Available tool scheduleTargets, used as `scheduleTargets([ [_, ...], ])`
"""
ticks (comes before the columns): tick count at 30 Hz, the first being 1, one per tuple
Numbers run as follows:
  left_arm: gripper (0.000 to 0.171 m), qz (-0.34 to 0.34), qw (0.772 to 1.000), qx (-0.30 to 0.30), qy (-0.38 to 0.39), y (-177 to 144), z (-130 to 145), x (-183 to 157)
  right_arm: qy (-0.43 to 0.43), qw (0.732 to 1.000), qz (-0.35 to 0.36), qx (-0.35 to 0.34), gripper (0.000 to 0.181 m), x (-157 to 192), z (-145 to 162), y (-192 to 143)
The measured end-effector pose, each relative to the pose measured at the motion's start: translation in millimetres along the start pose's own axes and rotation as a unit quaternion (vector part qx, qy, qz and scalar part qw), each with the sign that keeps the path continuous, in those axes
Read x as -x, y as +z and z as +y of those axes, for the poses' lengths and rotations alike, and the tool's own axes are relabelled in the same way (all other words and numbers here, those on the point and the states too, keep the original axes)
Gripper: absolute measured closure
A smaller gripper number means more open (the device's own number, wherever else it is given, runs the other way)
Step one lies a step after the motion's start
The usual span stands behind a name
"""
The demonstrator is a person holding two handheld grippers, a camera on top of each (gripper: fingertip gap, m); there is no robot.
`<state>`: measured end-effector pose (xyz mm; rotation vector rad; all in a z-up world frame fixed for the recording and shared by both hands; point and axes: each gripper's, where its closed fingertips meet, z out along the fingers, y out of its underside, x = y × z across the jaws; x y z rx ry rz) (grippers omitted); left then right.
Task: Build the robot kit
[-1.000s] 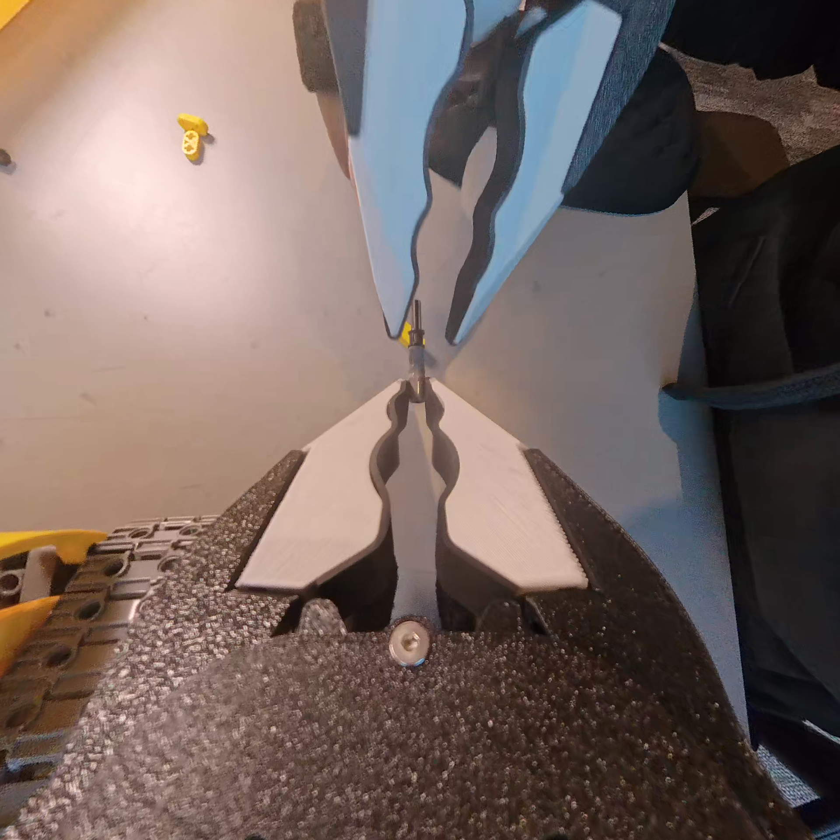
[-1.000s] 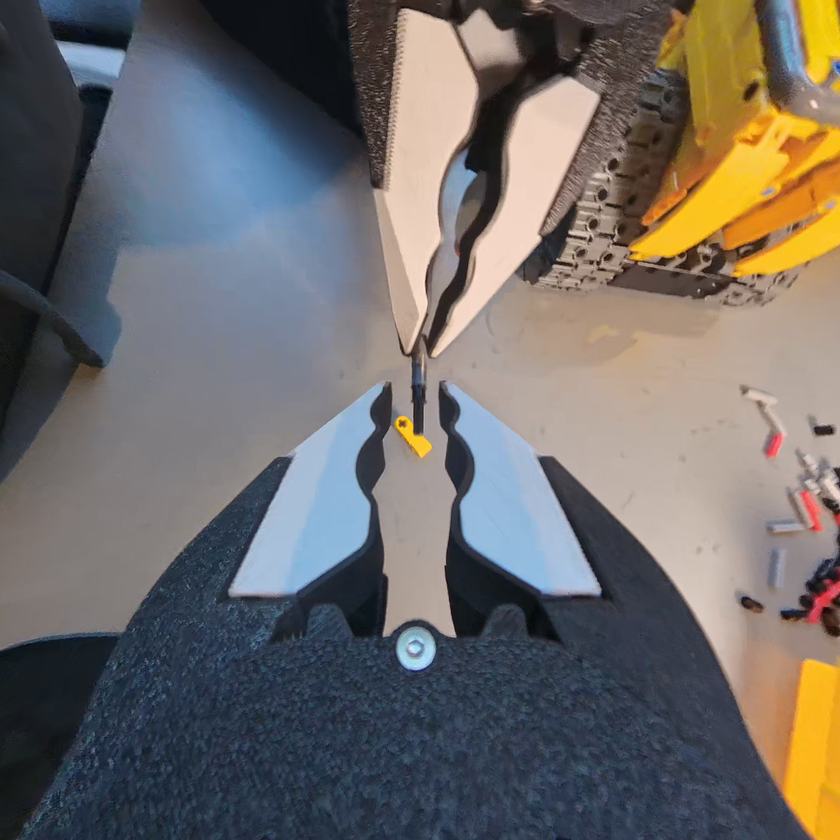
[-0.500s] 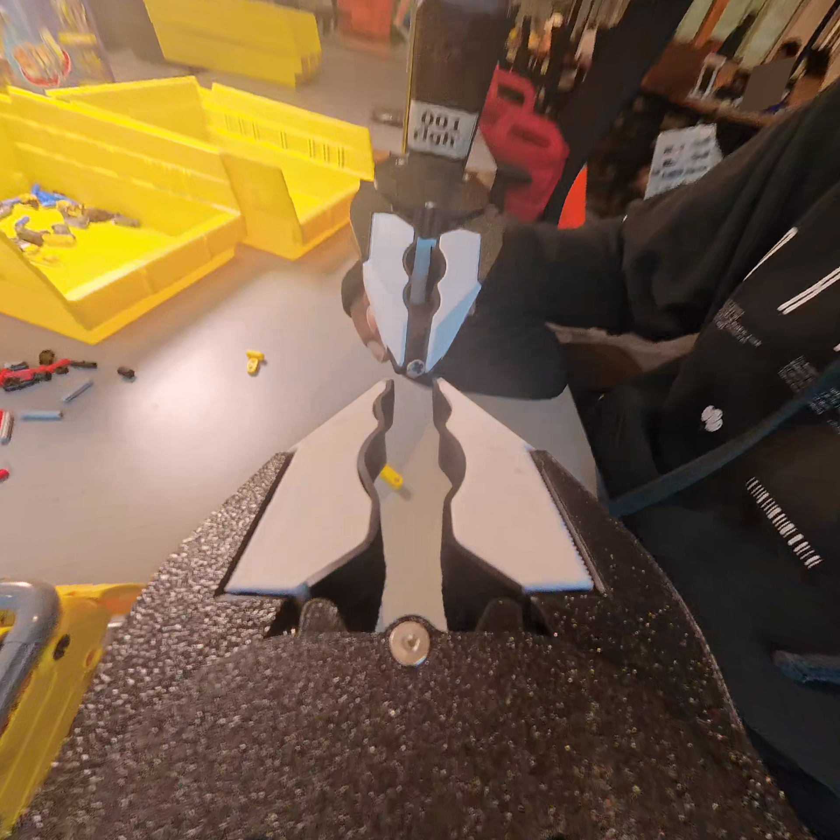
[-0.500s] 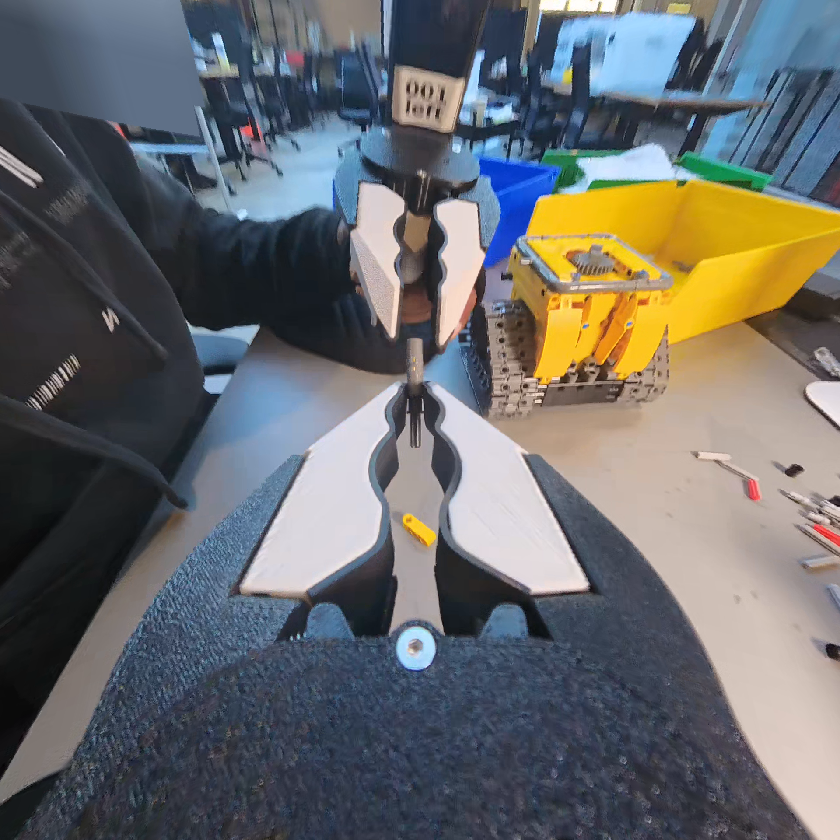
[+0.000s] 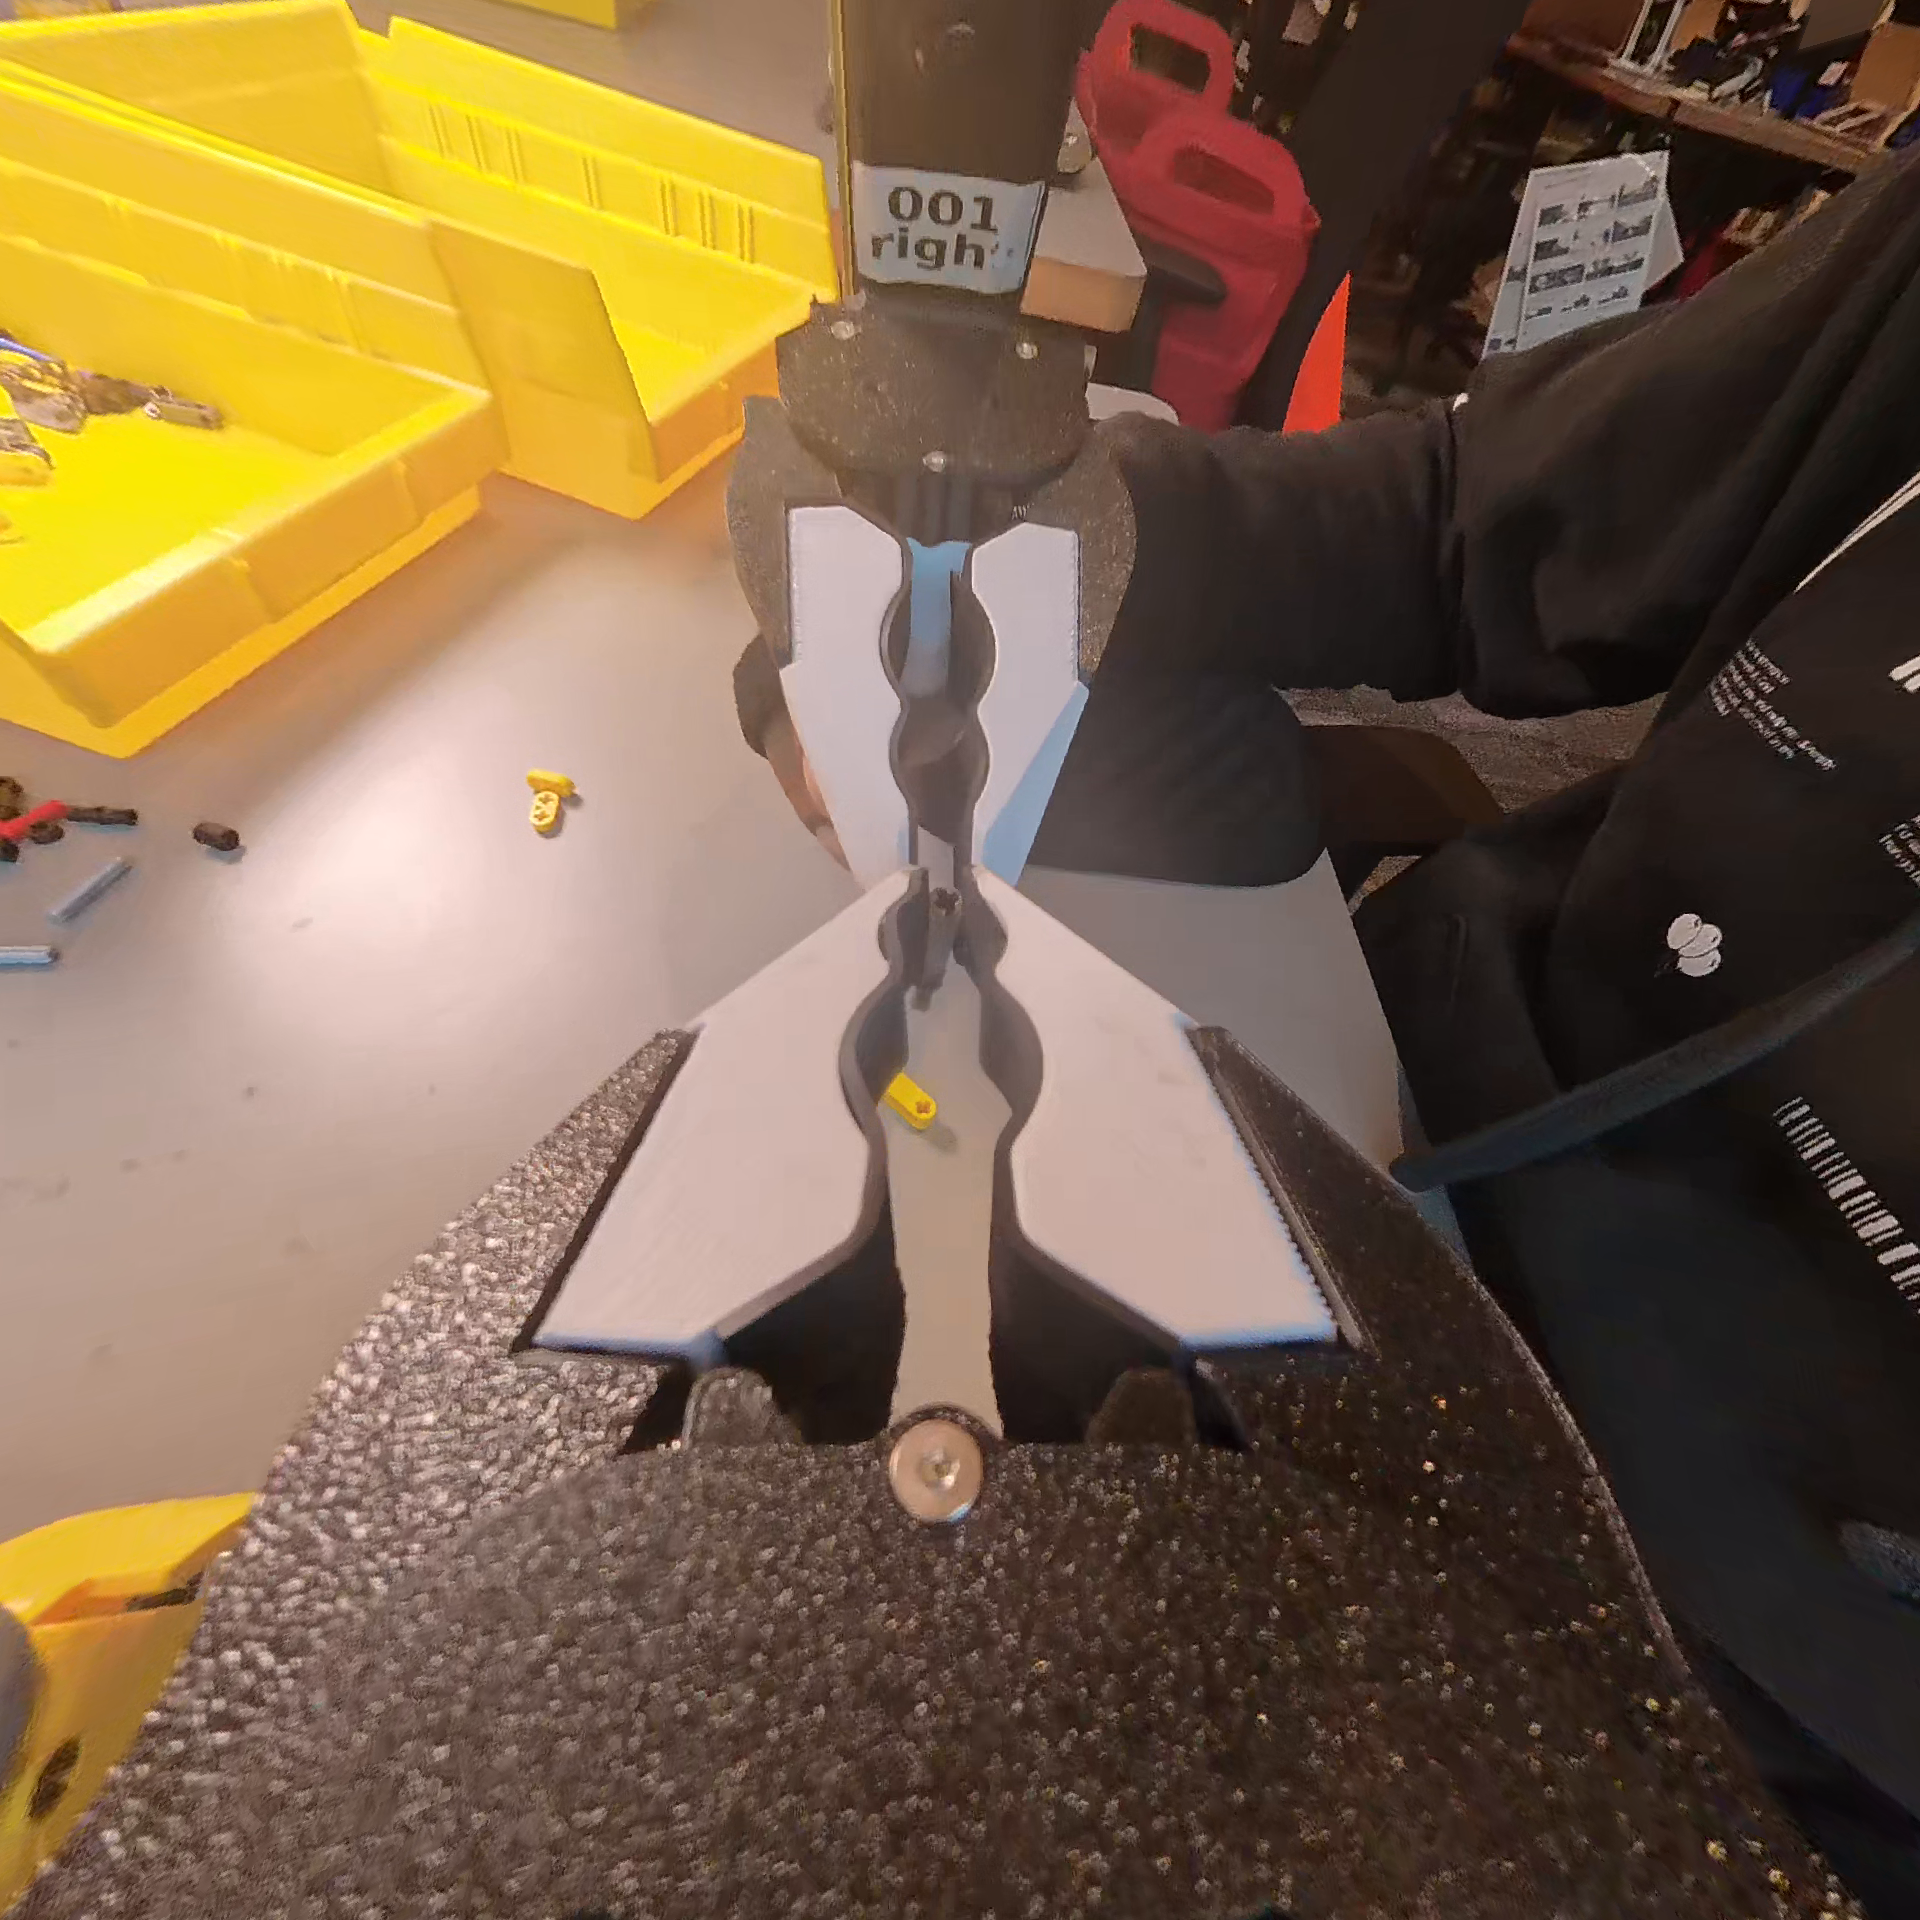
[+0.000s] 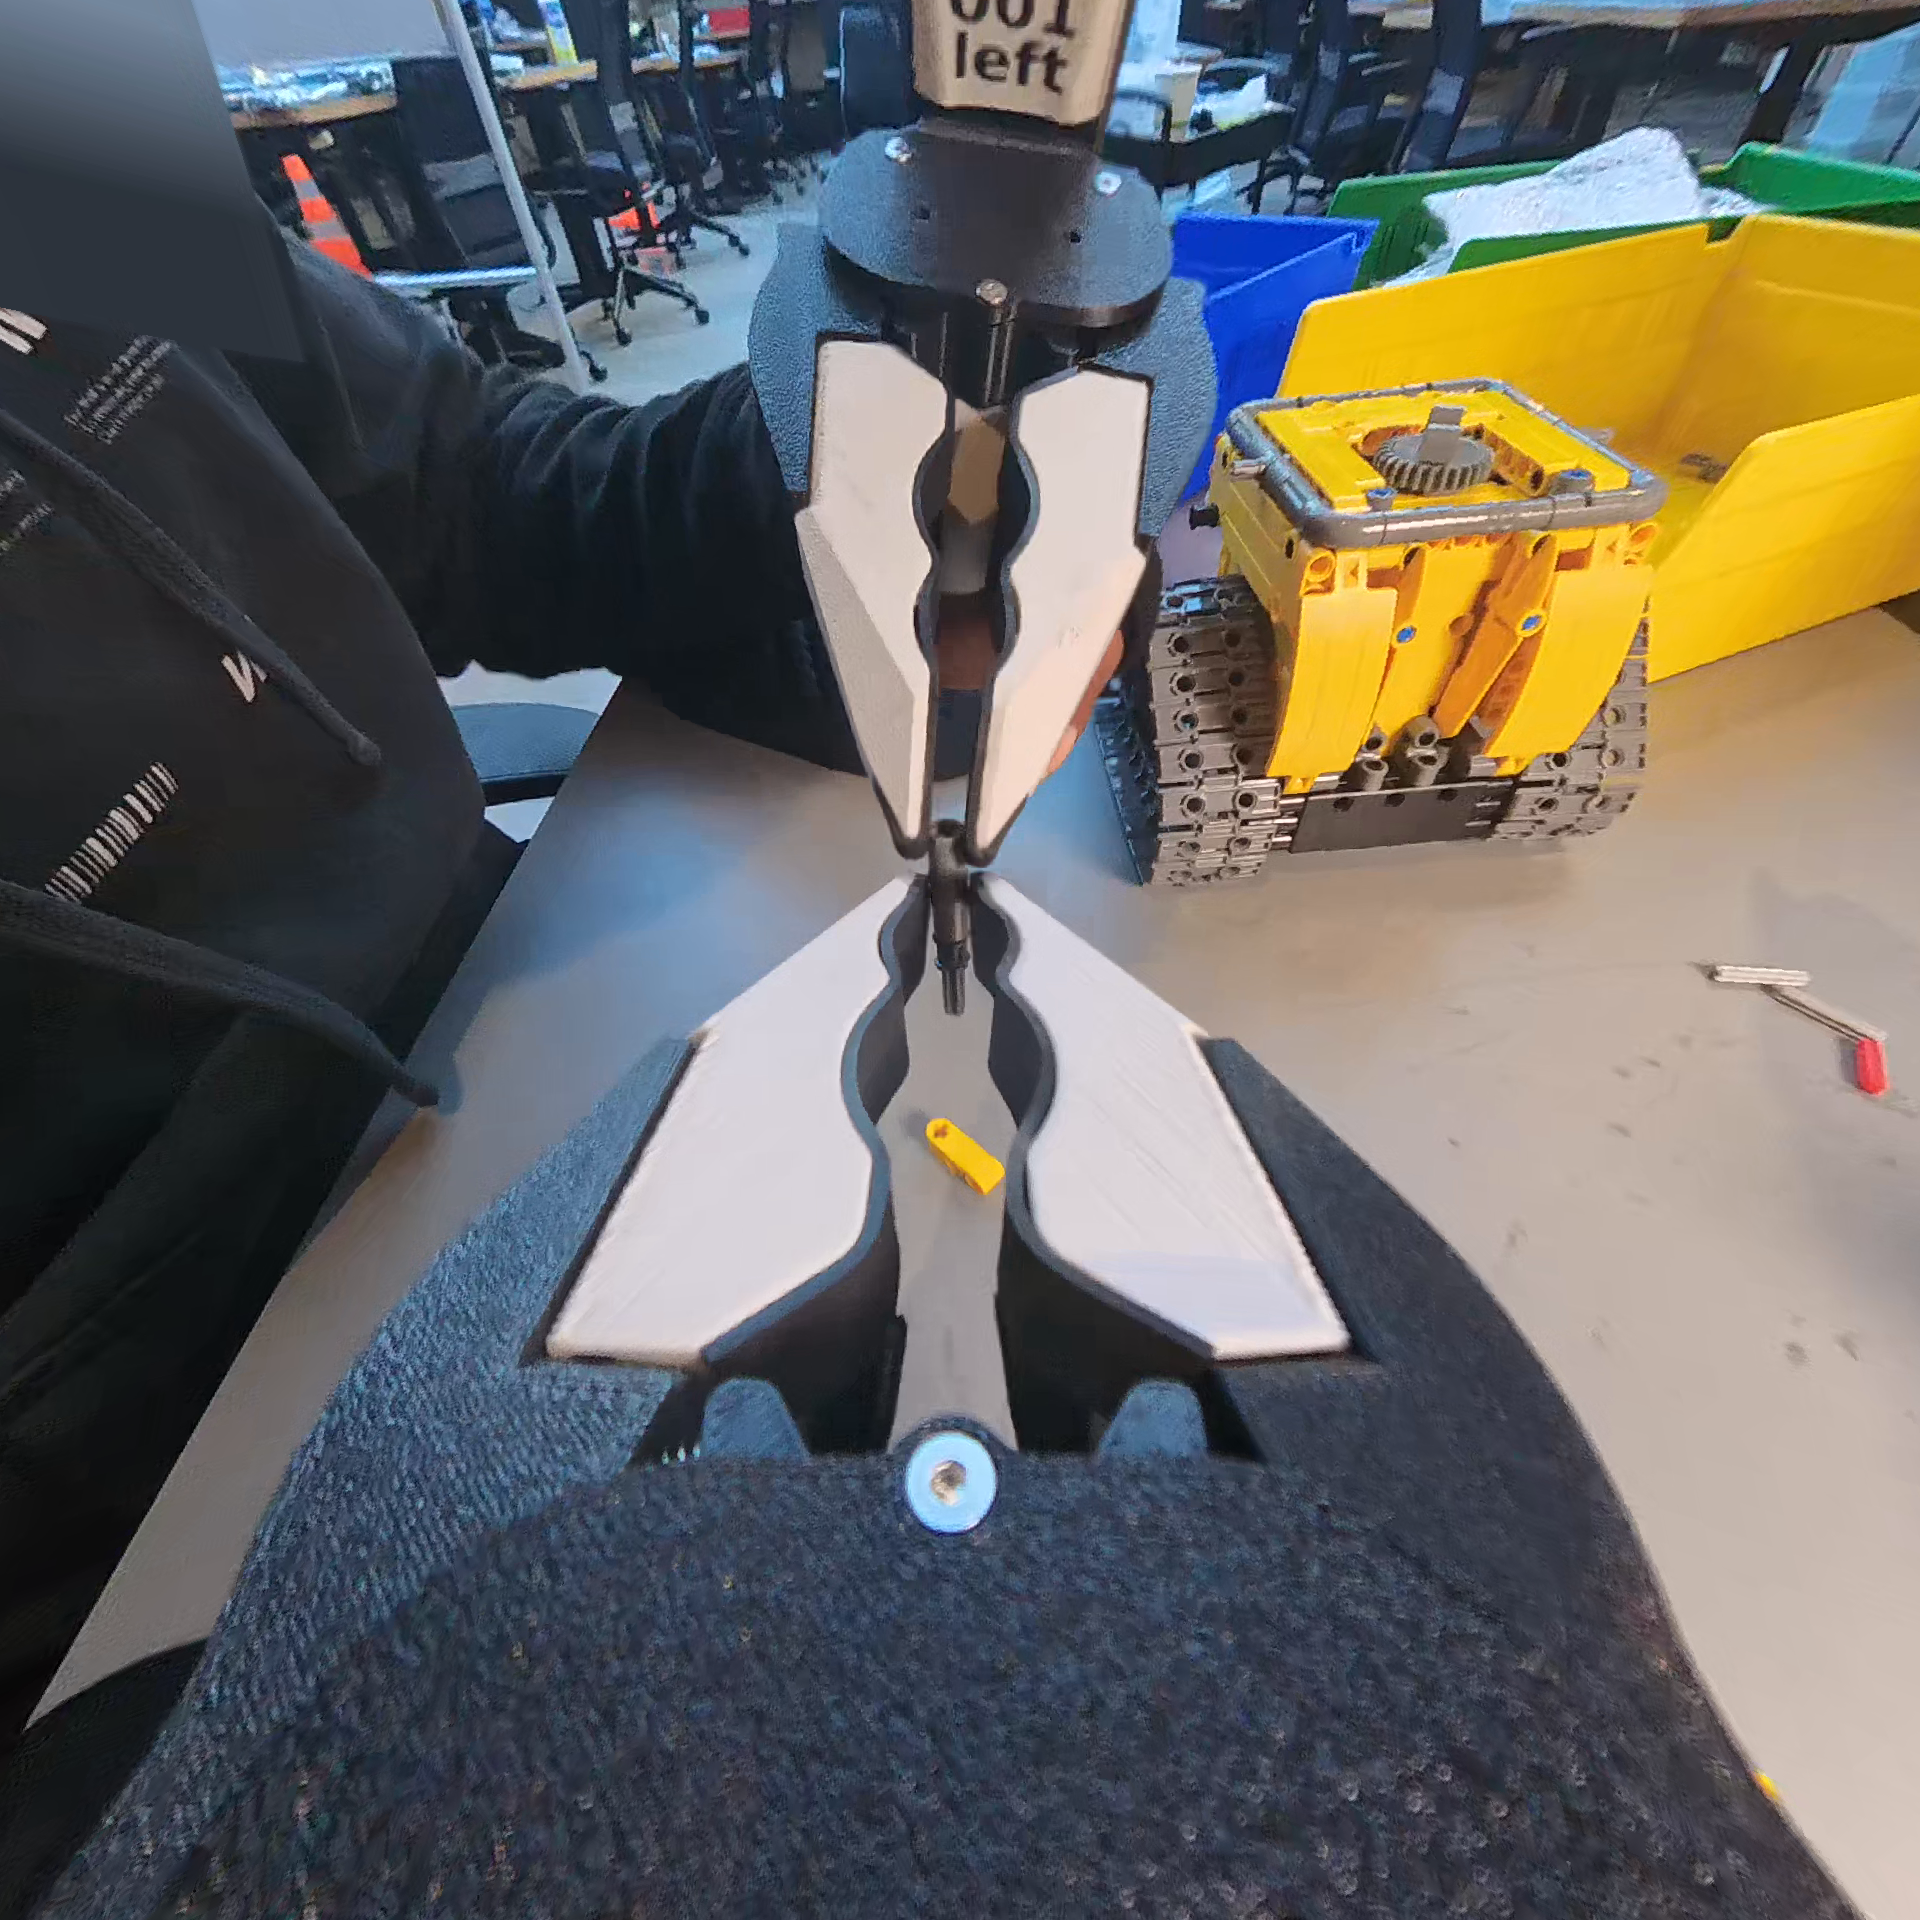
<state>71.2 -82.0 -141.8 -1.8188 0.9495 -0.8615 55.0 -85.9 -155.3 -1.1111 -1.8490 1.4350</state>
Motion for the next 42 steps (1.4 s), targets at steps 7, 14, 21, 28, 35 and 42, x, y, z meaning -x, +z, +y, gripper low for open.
scheduleTargets([
  [7,0.167,0.004,0.999,0.015,-0.041,8,11,8,0.006,0.999,-0.02,0.043,0.174,-5,14,2],
  [14,0.166,0.014,0.998,0.042,-0.044,13,27,4,-0.003,0.994,-0.08,0.078,0.174,3,31,8],
  [21,0.167,-0.003,0.995,0.097,-0.018,17,45,3,-0.019,0.984,-0.126,0.122,0.174,5,48,15],
  [28,0.171,-0.028,0.994,0.104,-0.016,20,45,4,-0.032,0.977,-0.146,0.15,0.174,8,57,19],
  [35,0.171,-0.034,0.996,0.085,0.007,14,36,1,-0.045,0.979,-0.151,0.126,0.174,8,44,19],
  [42,0.166,0.018,0.999,0.039,-0.009,2,34,-8,-0.028,0.983,-0.165,0.08,0.174,13,32,15],
])
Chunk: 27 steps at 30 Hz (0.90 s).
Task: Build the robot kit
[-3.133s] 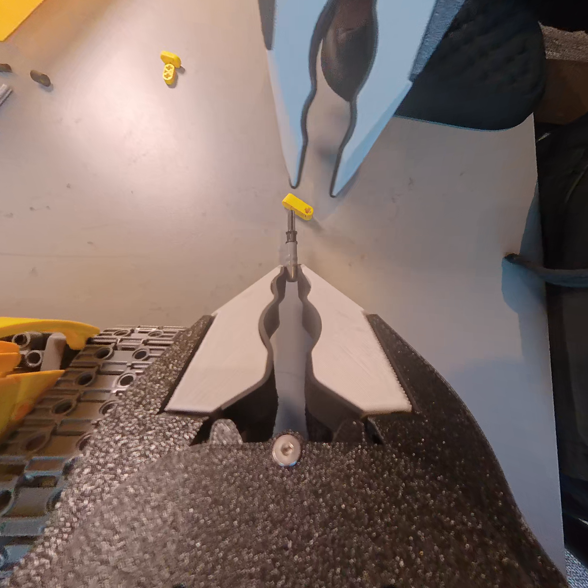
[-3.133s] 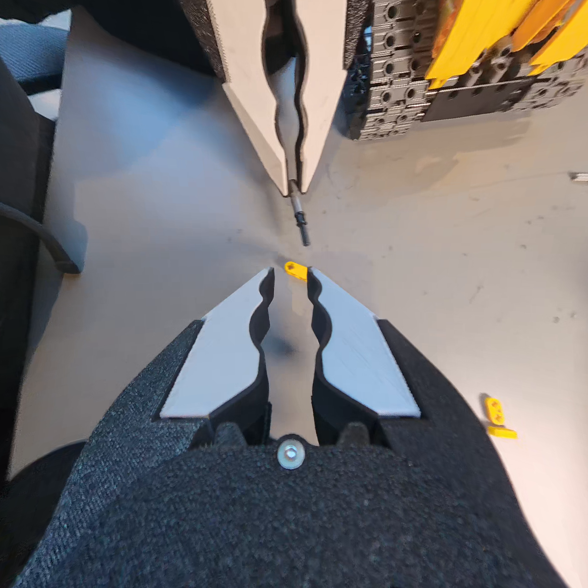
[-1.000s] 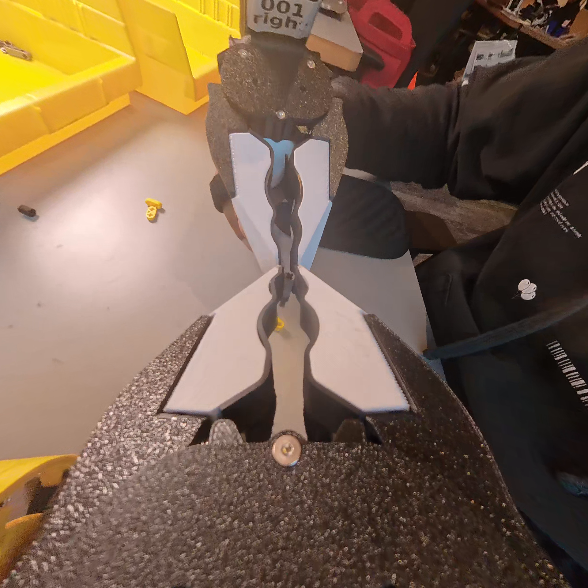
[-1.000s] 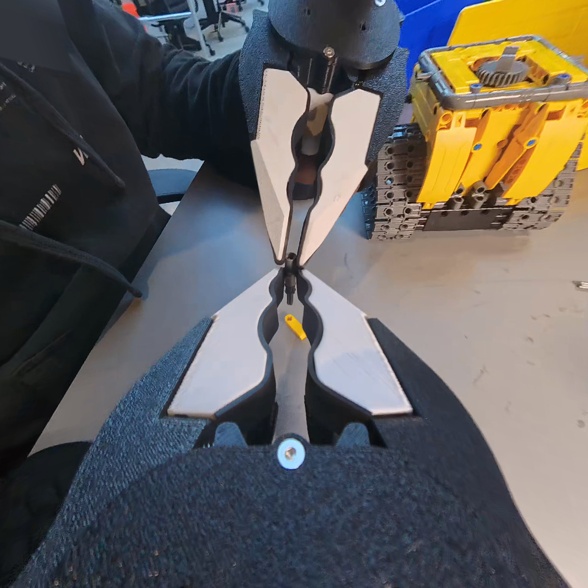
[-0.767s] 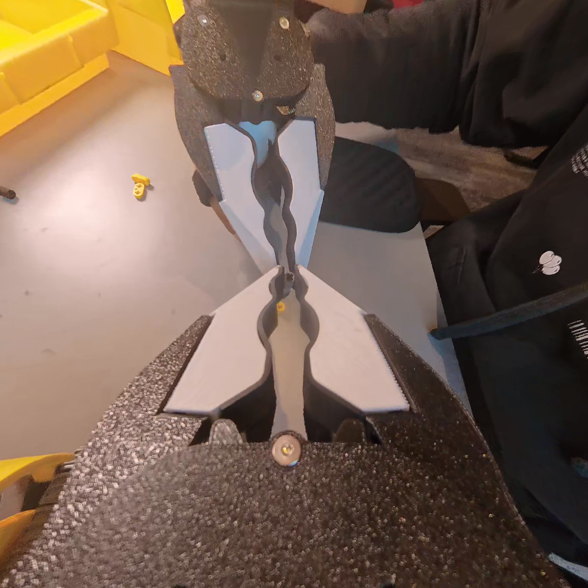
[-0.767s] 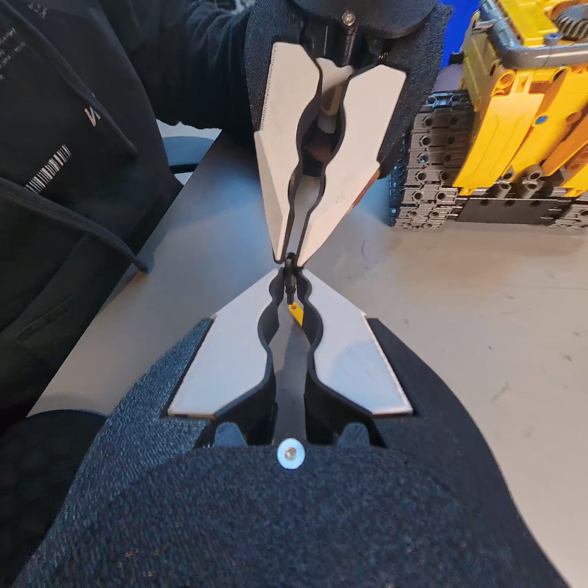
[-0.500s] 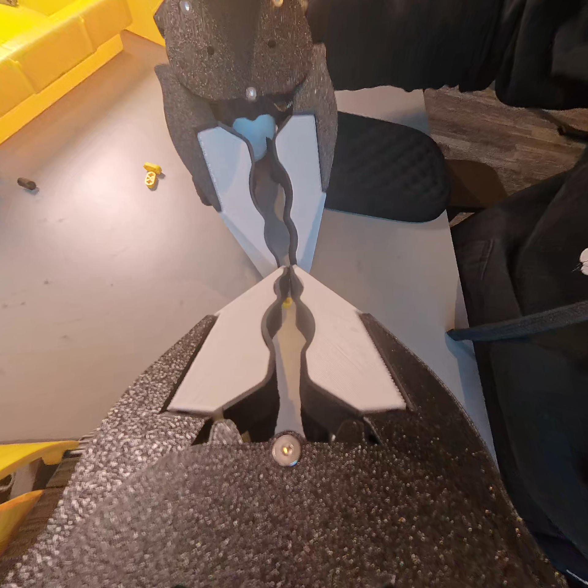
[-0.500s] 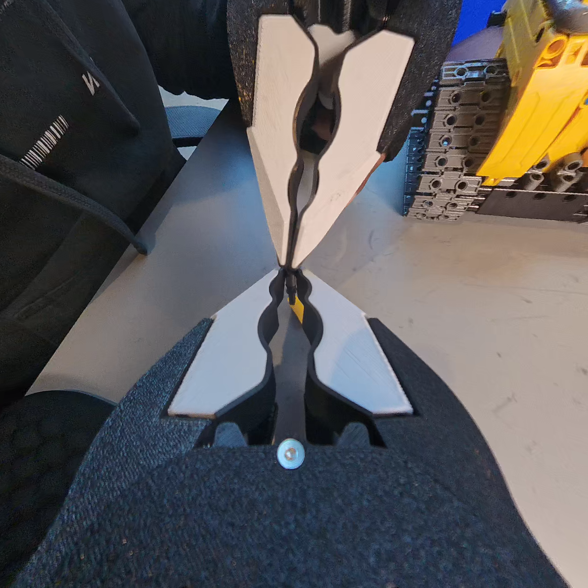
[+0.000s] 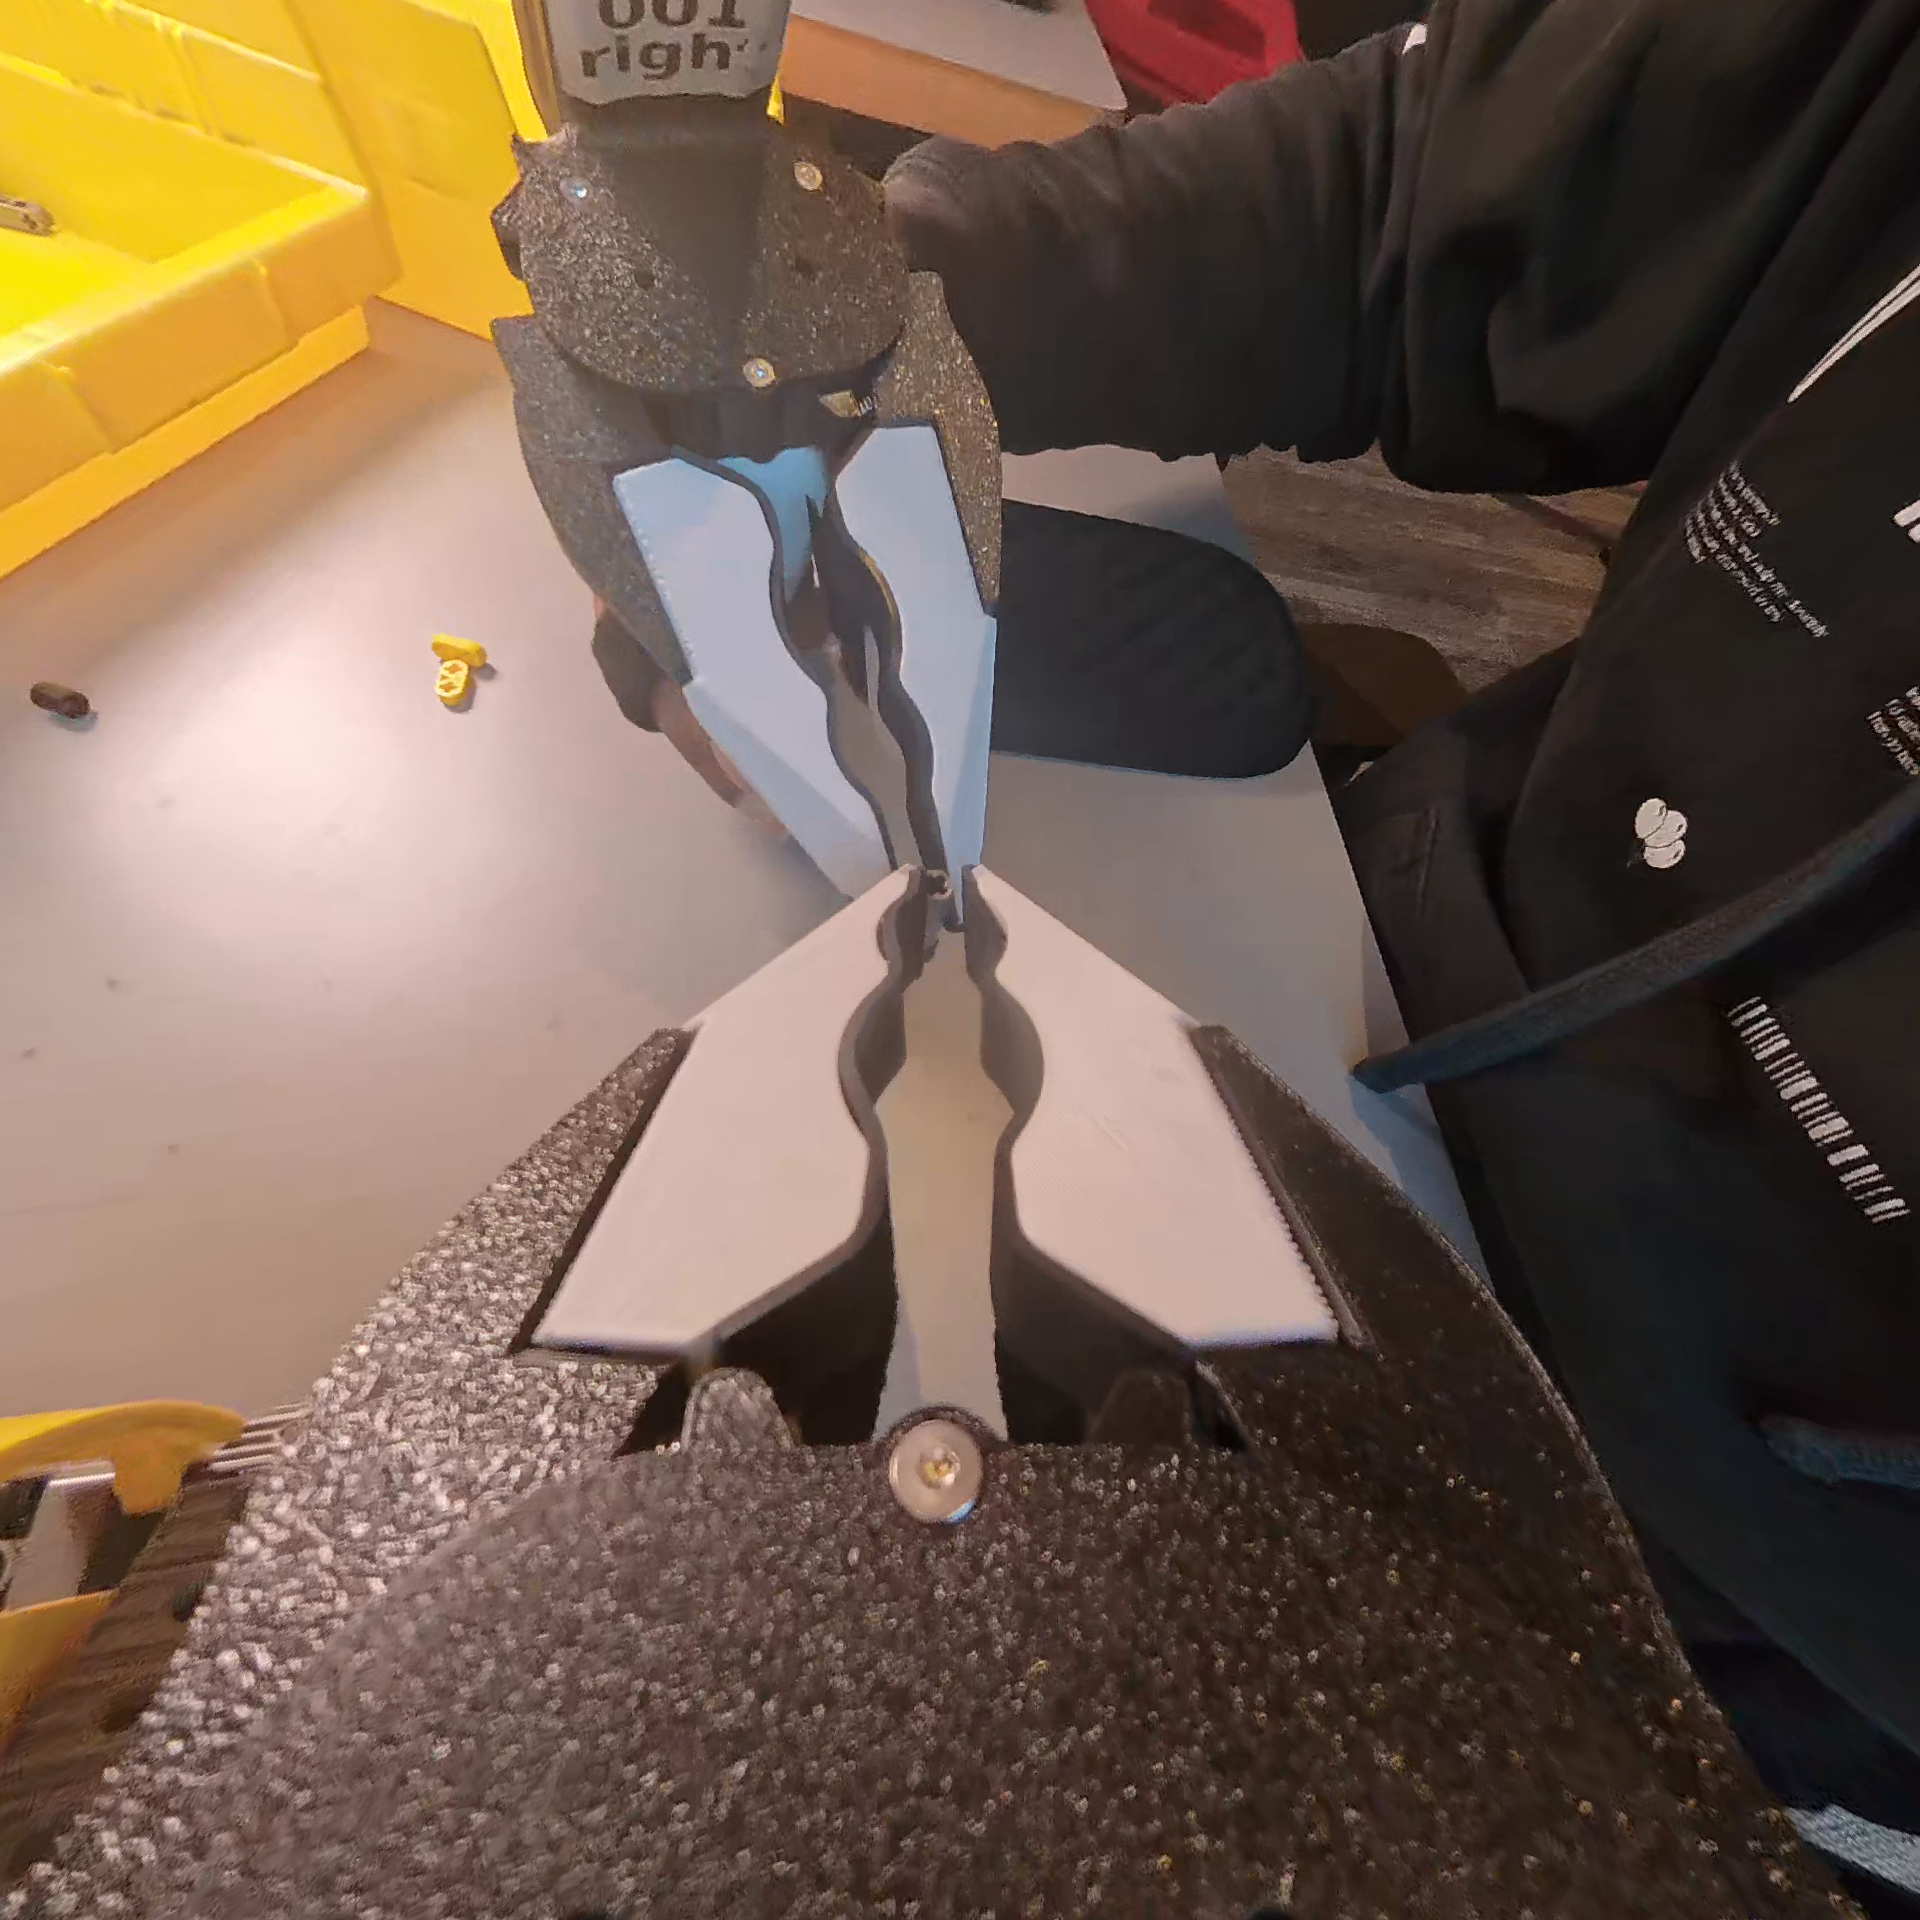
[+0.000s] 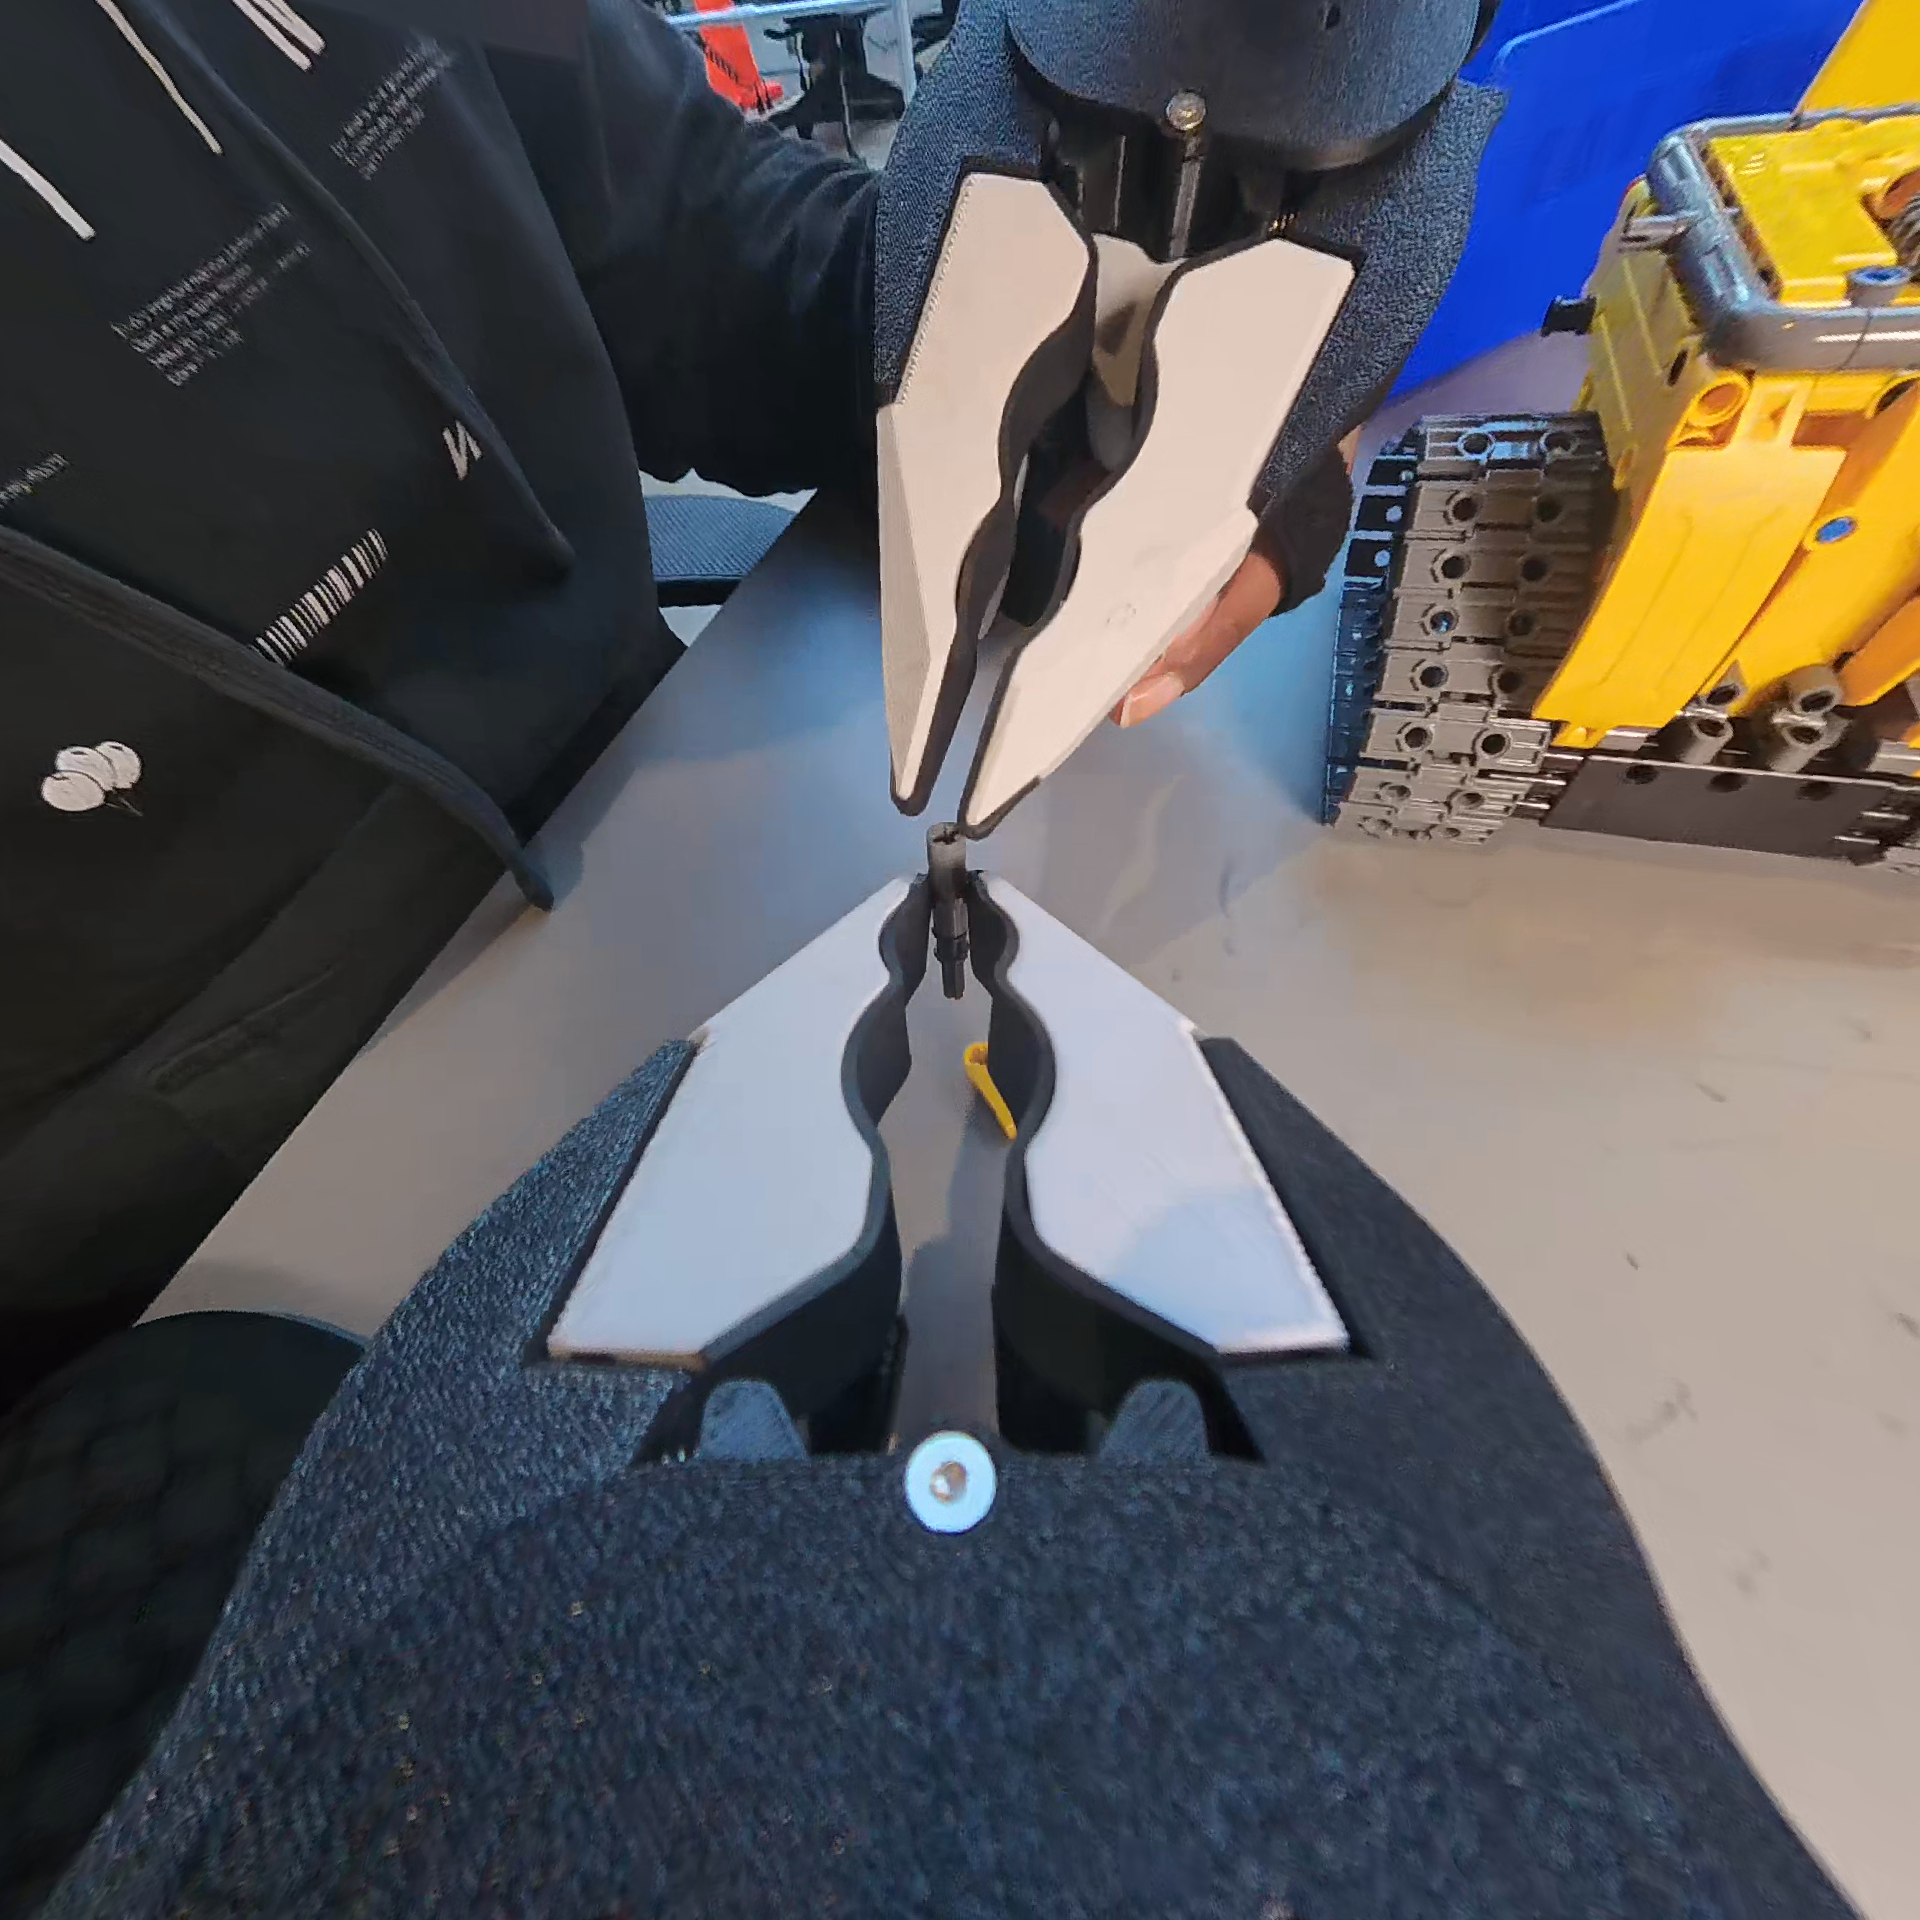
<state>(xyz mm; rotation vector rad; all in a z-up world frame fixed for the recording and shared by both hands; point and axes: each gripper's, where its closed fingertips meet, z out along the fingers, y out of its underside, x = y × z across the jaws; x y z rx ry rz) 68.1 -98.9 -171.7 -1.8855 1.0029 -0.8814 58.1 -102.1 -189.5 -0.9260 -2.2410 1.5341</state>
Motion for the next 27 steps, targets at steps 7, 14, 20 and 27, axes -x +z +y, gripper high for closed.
scheduleTargets([
  [7,0.162,-0.019,0.999,-0.002,0.041,0,-1,1,-0.001,1.0,-0.011,-0.011,0.174,5,-4,-1],
  [14,0.166,-0.035,0.998,0.003,0.052,2,-1,3,-0.004,1.0,-0.009,-0.007,0.174,0,-4,-3],
  [20,0.167,-0.046,0.997,0.04,0.044,11,13,7,-0.008,0.999,-0.013,0.036,0.174,-2,12,2],
  [27,0.167,-0.054,0.996,0.055,0.047,16,18,10,-0.012,0.998,-0.013,0.06,0.174,-4,20,3],
])
